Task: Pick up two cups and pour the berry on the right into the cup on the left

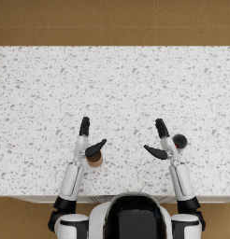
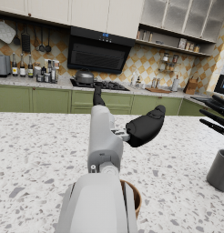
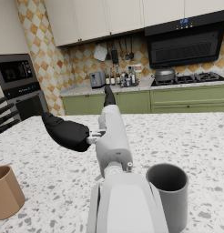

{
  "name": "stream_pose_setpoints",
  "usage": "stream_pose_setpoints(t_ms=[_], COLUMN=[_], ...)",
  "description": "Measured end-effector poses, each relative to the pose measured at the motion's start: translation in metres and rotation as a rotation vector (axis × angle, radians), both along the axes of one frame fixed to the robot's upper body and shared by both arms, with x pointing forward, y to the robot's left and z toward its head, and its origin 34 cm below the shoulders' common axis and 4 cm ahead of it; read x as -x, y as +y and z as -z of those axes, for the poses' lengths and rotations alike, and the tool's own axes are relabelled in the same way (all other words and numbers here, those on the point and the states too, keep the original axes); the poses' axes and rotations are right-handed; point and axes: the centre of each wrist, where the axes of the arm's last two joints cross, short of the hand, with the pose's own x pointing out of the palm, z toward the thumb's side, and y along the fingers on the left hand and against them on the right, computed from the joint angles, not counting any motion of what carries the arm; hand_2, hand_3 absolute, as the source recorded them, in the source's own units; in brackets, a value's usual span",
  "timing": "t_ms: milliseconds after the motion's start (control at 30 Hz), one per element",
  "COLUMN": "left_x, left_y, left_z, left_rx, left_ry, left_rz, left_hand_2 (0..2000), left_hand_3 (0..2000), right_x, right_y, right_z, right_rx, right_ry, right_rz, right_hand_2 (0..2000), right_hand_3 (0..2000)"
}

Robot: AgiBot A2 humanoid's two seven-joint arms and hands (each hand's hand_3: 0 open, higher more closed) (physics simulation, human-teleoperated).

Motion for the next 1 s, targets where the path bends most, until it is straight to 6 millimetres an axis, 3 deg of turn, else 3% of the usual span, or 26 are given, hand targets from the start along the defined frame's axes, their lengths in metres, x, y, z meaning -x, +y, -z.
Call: stream_pose_setpoints(t_ms=[633,733,1000], left_x=[0.001,0.006,0.036], left_y=[-0.003,-0.001,0.013], left_z=[0.005,0.006,0.018], left_rx=[0.0,0.002,-0.263], left_ry=[-0.041,-0.077,-0.113], left_rz=[0.046,0.067,0.004], left_hand_2=[0,0,0], left_hand_3=[0,0,0], right_x=[0.0,0.003,0.023], right_y=[0.003,0.003,-0.023], right_z=[0.005,0.007,0.01], right_rx=[-0.032,-0.055,0.166], right_ry=[-0.016,-0.032,-0.117], right_rz=[0.044,0.08,0.253], right_hand_2=[0,0,0], right_hand_3=[0,0,0])
